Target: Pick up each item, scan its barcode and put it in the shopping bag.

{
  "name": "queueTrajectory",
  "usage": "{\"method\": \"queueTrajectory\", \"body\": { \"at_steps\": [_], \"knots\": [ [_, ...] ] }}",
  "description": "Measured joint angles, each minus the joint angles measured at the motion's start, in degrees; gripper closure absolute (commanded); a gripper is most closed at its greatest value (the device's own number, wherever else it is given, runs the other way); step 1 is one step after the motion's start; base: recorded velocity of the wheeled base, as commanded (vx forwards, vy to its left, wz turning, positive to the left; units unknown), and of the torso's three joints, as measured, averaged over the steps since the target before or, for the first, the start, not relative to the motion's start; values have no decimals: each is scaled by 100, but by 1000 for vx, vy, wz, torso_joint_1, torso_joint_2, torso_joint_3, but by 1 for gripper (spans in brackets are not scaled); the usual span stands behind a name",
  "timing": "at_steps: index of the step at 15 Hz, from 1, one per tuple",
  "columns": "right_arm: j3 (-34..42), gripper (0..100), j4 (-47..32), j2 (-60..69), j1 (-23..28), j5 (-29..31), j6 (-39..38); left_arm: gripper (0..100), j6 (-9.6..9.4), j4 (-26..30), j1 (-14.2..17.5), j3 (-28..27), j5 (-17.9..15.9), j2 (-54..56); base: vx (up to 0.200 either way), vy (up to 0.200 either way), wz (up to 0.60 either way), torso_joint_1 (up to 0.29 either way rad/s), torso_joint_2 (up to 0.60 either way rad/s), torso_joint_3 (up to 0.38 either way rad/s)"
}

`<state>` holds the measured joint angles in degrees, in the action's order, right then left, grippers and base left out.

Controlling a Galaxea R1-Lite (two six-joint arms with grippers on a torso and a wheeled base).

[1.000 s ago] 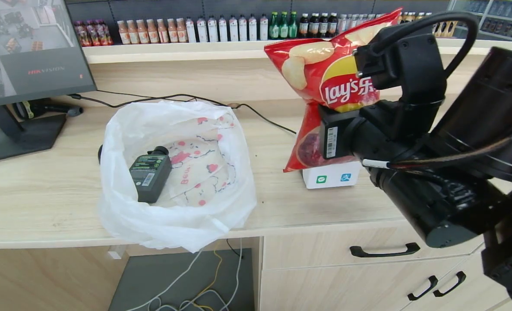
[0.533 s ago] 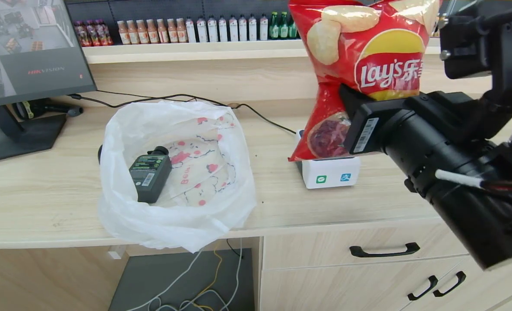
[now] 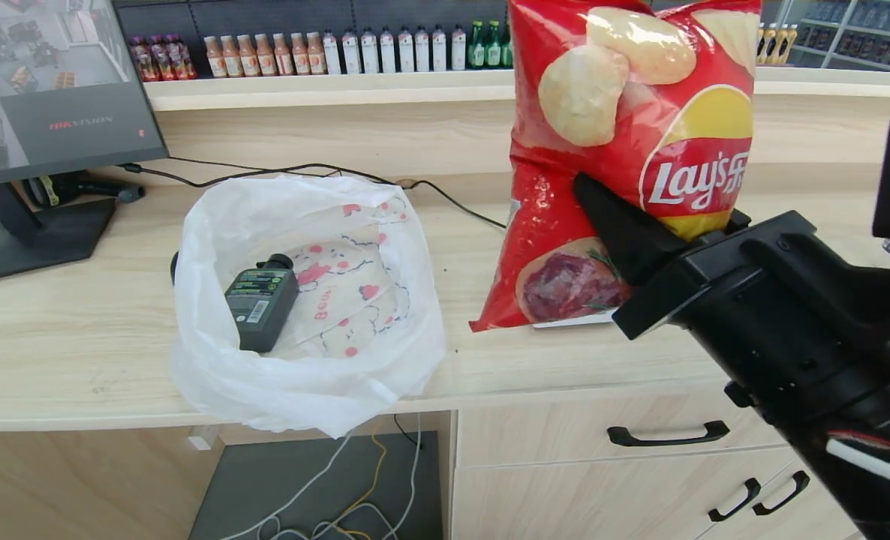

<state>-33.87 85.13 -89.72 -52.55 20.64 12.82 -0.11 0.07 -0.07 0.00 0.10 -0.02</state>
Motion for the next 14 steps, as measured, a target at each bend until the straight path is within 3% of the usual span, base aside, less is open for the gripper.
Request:
{"method": "queueTrajectory", "body": {
  "at_steps": [2, 6, 14],
  "knots": [
    [62, 100, 456, -319, 94, -77, -112, 0, 11, 2, 0, 0, -2, 0, 0, 0, 0, 0, 0, 0],
    [-356, 100, 484, -636, 74, -107, -213, 0, 16, 0, 0, 0, -2, 0, 0, 0, 0, 0, 0, 0],
    [-616, 100, 467, -812, -37, -67, -424, 0, 21, 4, -4, 0, 0, 0, 0, 200, 0, 6, 3, 2]
  ]
}}
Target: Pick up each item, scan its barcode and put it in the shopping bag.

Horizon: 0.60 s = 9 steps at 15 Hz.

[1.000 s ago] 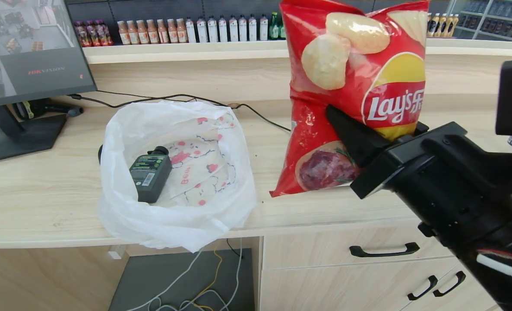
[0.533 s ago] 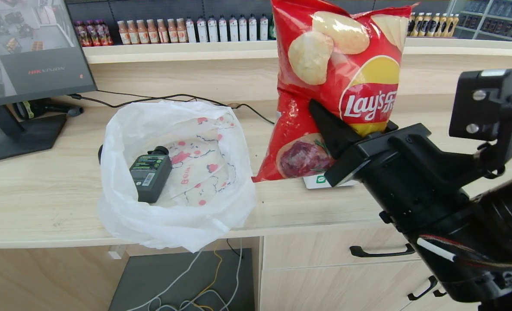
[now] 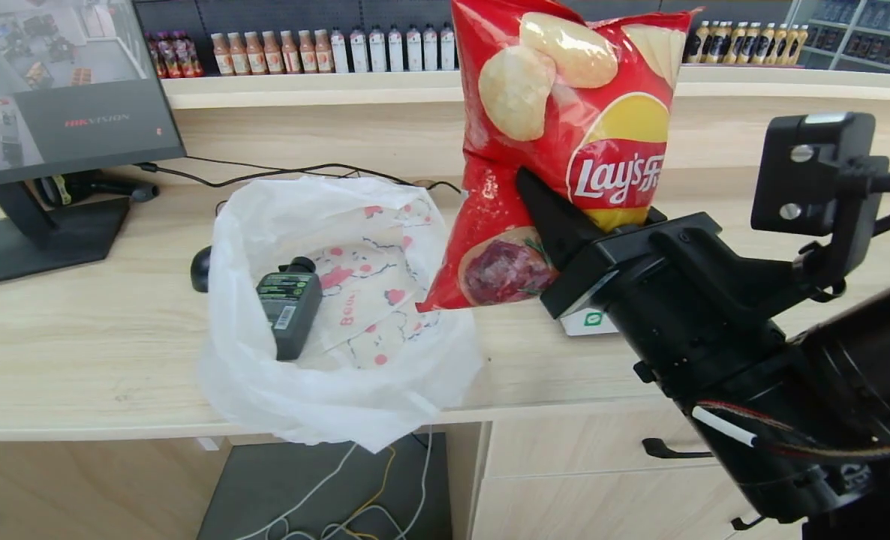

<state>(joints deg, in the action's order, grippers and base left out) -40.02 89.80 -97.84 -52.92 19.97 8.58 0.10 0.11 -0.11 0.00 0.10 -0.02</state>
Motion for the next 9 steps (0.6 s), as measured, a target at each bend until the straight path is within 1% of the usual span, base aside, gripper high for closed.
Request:
{"method": "queueTrajectory", "body": {
  "at_steps": [5, 7, 8, 9],
  "knots": [
    [-143, 100, 15, 21, 11, -2, -130, 0, 4, -1, 11, 0, 0, 0, 0, 200, 0, 5, 0, 0],
    [-134, 100, 12, 38, 13, 4, -180, 0, -5, -4, 9, 0, -2, 0, 0, 0, 0, 0, 0, 0],
    [-127, 100, 15, 52, 11, 89, -216, 0, -10, -1, 1, 0, 0, 0, 0, 0, 0, 0, 0, 0],
    [-116, 100, 12, 71, 13, 323, -290, 0, -10, -9, 4, 0, 0, 0, 0, 0, 0, 0, 0, 0]
  ]
}}
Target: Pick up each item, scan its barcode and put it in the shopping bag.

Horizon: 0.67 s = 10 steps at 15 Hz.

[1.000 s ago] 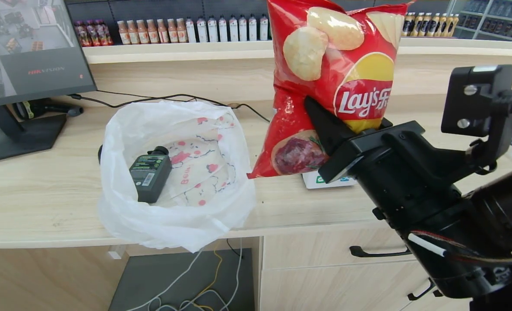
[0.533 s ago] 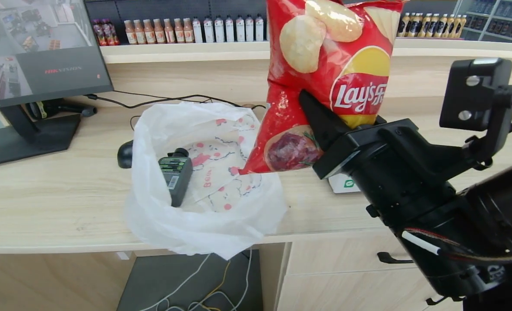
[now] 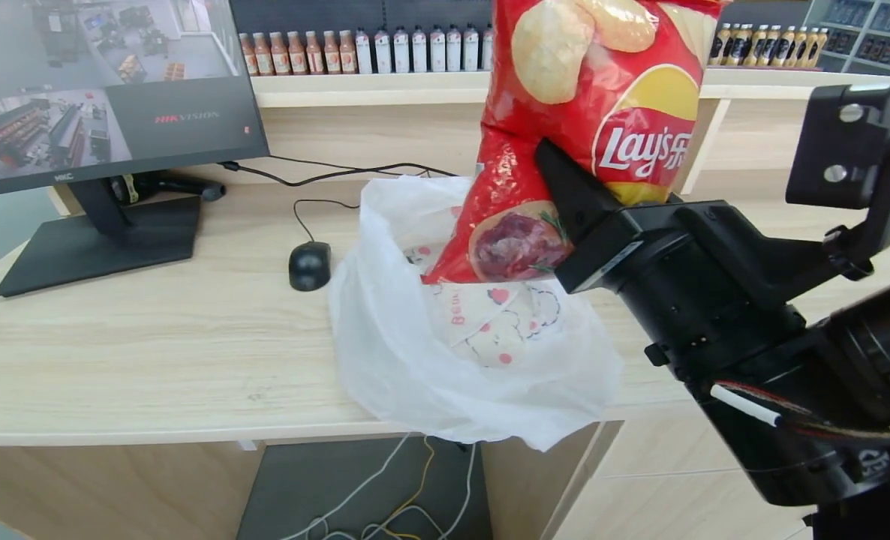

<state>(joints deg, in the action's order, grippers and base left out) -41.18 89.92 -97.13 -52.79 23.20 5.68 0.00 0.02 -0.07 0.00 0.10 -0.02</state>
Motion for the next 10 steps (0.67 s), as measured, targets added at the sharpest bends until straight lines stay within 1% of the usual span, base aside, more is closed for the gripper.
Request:
{"method": "queueTrajectory", "body": {
  "at_steps": [2, 4, 5, 6, 8, 10],
  "knots": [
    [-35, 100, -6, 48, -16, 386, -152, 0, 0, 2, -4, 0, 0, 0, 0, 0, 0, 0, 0, 0],
    [-68, 100, -39, 144, -2, 458, -262, 0, 0, -2, 7, 0, -2, 0, 0, 0, 0, 0, 0, 0],
    [-90, 100, -258, 210, -24, 477, -352, 0, 0, -2, 7, 0, -2, 0, 0, 0, 0, 0, 0, 0],
    [-145, 100, -720, 295, -30, 602, -579, 0, 0, 5, 0, 0, 0, 0, 0, 0, 0, 0, 0, 0],
    [-421, 100, -1712, 499, -22, 1046, -1170, 0, 0, 0, 7, 0, -5, 0, 0, 0, 0, 0, 0, 0],
    [-700, 100, -2806, 684, -13, 1246, -1663, 0, 0, 0, 0, 0, -2, 0, 0, 0, 0, 0, 0, 0]
  ]
}}
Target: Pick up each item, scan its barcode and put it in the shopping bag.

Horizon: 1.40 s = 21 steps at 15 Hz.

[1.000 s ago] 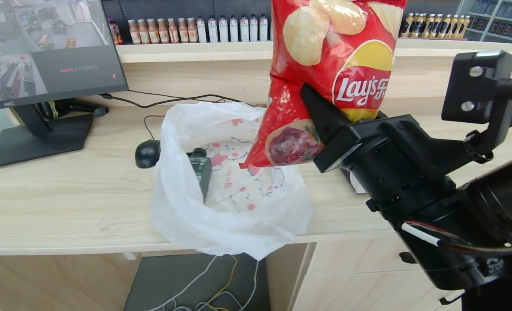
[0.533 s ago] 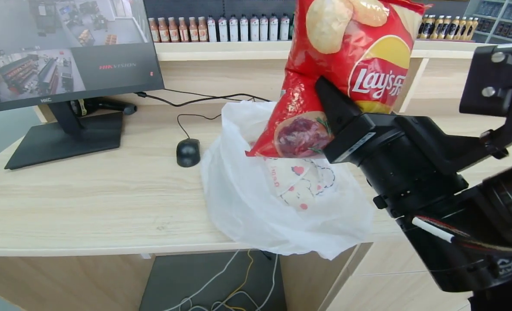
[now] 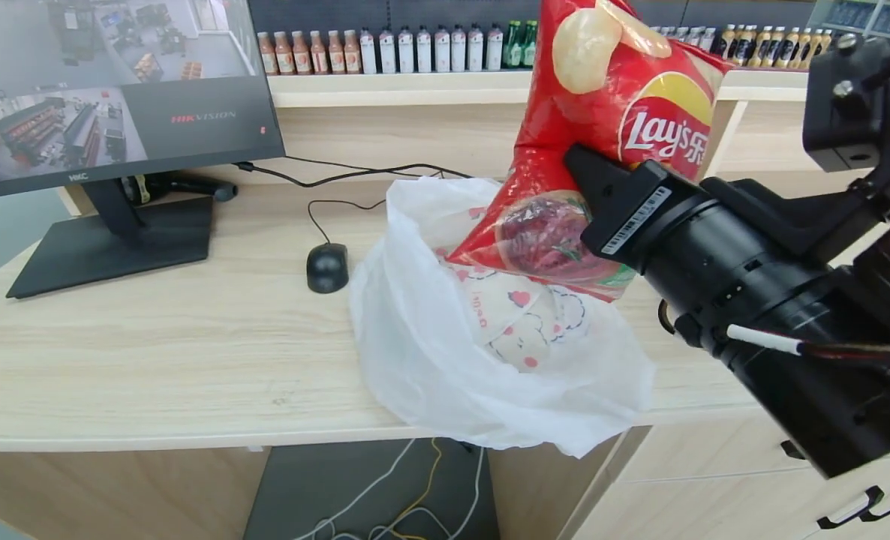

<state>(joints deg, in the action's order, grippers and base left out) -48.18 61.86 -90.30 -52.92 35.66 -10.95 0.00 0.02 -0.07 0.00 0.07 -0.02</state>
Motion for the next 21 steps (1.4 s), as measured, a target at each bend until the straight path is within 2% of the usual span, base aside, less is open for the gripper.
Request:
{"method": "queueTrajectory", "body": {
  "at_steps": [3, 10, 14, 21],
  "knots": [
    [-385, 100, -1044, 79, 402, 116, -596, 0, 0, 0, 2, 0, 0, 0, 0, 0, 0, 0, 0, 0],
    [-844, 100, -1295, -385, 667, 151, -612, 0, 0, 2, 2, 0, 0, 0, 0, 0, 0, 0, 0, 0],
    [-951, 100, -1286, -653, 483, 160, -605, 0, 0, 0, 2, 0, 0, 0, 0, 0, 0, 0, 0, 0],
    [-755, 100, -1278, -647, -311, 638, -585, 0, 0, 0, 5, 0, 0, 0, 0, 0, 0, 0, 0, 0]
  ]
}}
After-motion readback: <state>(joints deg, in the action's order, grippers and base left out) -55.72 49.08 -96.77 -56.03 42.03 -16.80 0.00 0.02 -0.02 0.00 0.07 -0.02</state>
